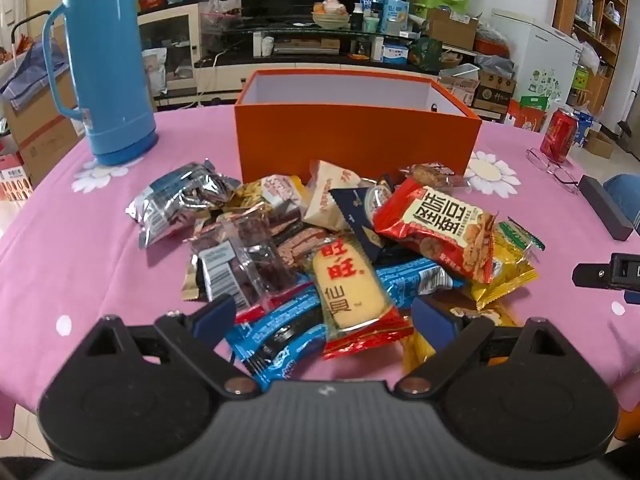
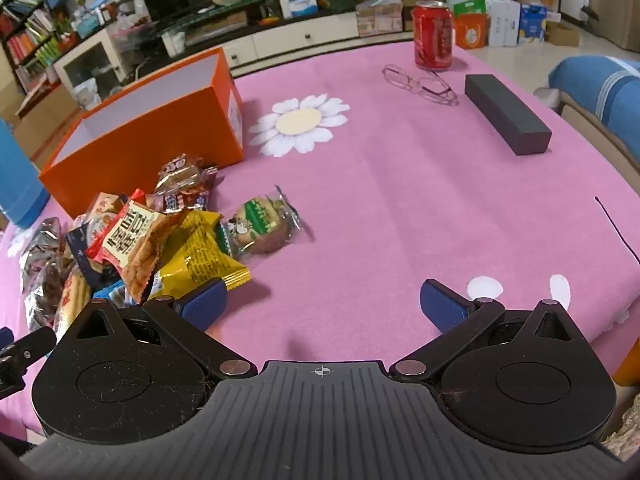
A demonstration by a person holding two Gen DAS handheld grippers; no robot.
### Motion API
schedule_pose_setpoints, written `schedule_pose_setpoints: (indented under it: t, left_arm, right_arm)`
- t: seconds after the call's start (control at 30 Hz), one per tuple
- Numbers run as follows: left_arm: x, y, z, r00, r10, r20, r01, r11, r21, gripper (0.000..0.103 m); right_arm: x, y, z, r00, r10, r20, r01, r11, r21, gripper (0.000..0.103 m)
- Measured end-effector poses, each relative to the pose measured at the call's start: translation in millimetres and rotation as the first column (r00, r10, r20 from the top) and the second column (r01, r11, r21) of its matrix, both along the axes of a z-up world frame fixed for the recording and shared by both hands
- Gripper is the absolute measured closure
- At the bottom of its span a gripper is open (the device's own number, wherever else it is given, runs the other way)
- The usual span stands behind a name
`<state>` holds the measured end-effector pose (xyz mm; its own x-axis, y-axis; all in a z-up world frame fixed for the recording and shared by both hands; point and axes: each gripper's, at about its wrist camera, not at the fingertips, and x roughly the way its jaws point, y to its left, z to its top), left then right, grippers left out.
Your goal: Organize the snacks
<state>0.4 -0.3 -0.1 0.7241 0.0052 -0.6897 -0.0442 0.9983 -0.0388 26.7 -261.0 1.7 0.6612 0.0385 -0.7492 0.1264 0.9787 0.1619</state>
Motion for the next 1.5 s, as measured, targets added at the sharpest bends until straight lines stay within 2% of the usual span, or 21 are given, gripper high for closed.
schedule_pose_setpoints:
  t: [1.5]
  left_arm:
    - [1.9, 0.9, -4.1, 1.000, 0.005, -0.004, -0.005, 1.000, -0.002, 0.010]
  right_arm:
    - [2.8, -1.9, -5.1, 1.000, 0.000, -0.010, 0.000, 1.000, 0.012, 0.010]
